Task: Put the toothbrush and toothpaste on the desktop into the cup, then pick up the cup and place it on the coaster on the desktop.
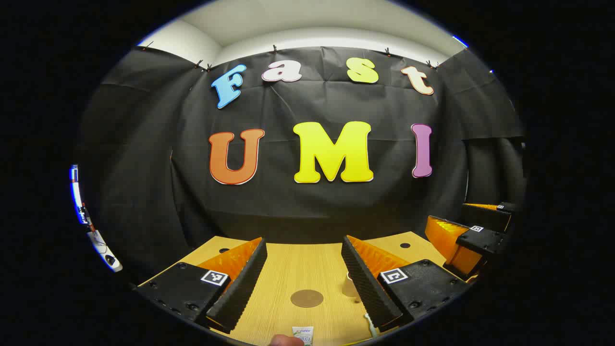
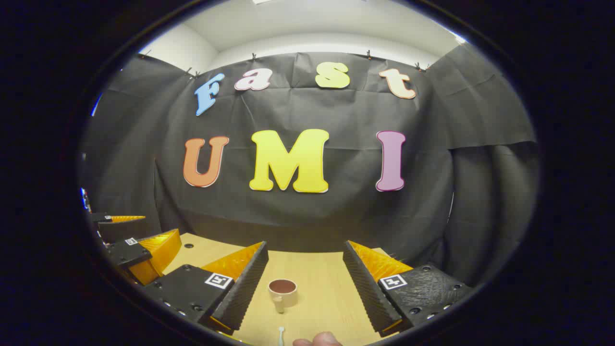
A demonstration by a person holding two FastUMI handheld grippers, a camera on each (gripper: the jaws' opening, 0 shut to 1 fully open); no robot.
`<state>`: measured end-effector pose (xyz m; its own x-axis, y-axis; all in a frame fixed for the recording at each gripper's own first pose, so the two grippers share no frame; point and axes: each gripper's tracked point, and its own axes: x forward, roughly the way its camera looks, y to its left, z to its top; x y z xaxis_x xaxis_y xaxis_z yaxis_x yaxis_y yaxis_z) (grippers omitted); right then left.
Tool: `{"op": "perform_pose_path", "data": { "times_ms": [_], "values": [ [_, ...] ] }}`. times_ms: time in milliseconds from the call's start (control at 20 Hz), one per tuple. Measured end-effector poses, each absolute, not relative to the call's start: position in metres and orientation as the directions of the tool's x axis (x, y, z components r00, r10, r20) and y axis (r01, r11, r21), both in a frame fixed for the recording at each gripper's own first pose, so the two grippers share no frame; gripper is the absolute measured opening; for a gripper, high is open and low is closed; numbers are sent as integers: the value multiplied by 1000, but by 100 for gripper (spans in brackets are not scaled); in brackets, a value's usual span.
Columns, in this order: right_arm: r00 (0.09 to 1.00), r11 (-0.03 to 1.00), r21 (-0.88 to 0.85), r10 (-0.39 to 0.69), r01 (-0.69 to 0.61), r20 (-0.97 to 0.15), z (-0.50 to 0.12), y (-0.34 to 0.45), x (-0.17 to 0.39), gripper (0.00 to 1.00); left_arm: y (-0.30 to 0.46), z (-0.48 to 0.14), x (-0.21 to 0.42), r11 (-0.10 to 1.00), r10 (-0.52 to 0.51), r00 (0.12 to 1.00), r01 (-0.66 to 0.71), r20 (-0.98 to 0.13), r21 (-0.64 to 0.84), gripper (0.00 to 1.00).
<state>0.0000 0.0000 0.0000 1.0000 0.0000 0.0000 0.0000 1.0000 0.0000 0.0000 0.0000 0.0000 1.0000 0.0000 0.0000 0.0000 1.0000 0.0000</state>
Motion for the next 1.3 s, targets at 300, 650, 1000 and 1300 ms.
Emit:
{"op": "perform_pose_path", "data": {
  "times_ms": [300, 650, 1000, 1300],
  "values": [
    [1000, 1000, 16, -11, 11, -25, -10, 0, 2, 95, 0, 1, 2, 1000, -9, 1000, 9, 5, 7, 99],
    [1000, 999, 28, -22, 23, -20, -6, -3, -3, 98, 0, 0, 3, 1000, -2, 1000, 2, -2, -3, 99],
    [999, 999, 27, -27, 28, -34, -12, -6, -9, 98, 0, -1, 3, 1000, -8, 1000, 8, -12, 1, 99],
    [998, 1000, 23, -11, 12, -61, -22, -3, -14, 95, 0, -10, 1, 1000, -9, 999, 9, -53, 2, 99]
  ]
}}
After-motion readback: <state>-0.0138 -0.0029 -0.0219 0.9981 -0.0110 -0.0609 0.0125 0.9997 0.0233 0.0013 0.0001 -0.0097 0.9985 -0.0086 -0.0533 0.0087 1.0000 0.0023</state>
